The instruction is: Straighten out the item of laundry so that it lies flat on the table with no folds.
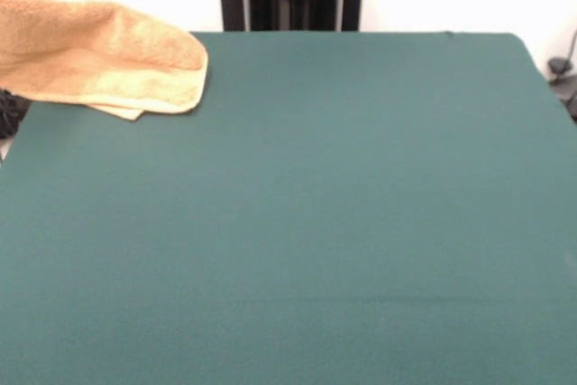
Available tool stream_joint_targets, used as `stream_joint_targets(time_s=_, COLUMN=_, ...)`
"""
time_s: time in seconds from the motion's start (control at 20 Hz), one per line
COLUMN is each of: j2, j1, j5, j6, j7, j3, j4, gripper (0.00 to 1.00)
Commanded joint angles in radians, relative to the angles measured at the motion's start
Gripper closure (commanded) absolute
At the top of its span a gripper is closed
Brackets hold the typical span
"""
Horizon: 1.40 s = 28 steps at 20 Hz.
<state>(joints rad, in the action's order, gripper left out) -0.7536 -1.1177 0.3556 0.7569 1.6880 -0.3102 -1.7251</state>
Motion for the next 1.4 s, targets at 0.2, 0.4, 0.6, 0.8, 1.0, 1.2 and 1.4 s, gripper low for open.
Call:
stream_joint_targets(time_s=0.2, j2=0.032, j1=0.054, j5=0.026, j6=0.097, j7=-0.148, j3=-0.098, j4=0.033, gripper=1.0)
stream_joint_targets(time_s=0.4, j2=0.055, j1=0.073, j5=0.024, j6=0.106, j7=-0.127, j3=-0.092, j4=0.061, gripper=1.0)
stream_joint_targets(time_s=0.6, j2=0.124, j1=0.122, j5=0.032, j6=0.143, j7=-0.095, j3=-0.077, j4=0.163, gripper=1.0)
stream_joint_targets(time_s=0.8, j2=0.202, j1=0.155, j5=0.037, j6=0.162, j7=-0.082, j3=-0.072, j4=0.267, gripper=1.0)
stream_joint_targets(time_s=1.0, j2=0.236, j1=0.174, j5=0.035, j6=0.15, j7=-0.069, j3=-0.064, j4=0.306, gripper=1.0)
stream_joint_targets(time_s=1.2, j2=0.252, j1=0.189, j5=0.032, j6=0.131, j7=-0.05, j3=-0.053, j4=0.318, gripper=1.0)
stream_joint_targets(time_s=1.4, j2=0.258, j1=0.196, j5=0.024, j6=0.113, j7=-0.037, j3=-0.05, j4=0.319, gripper=1.0)
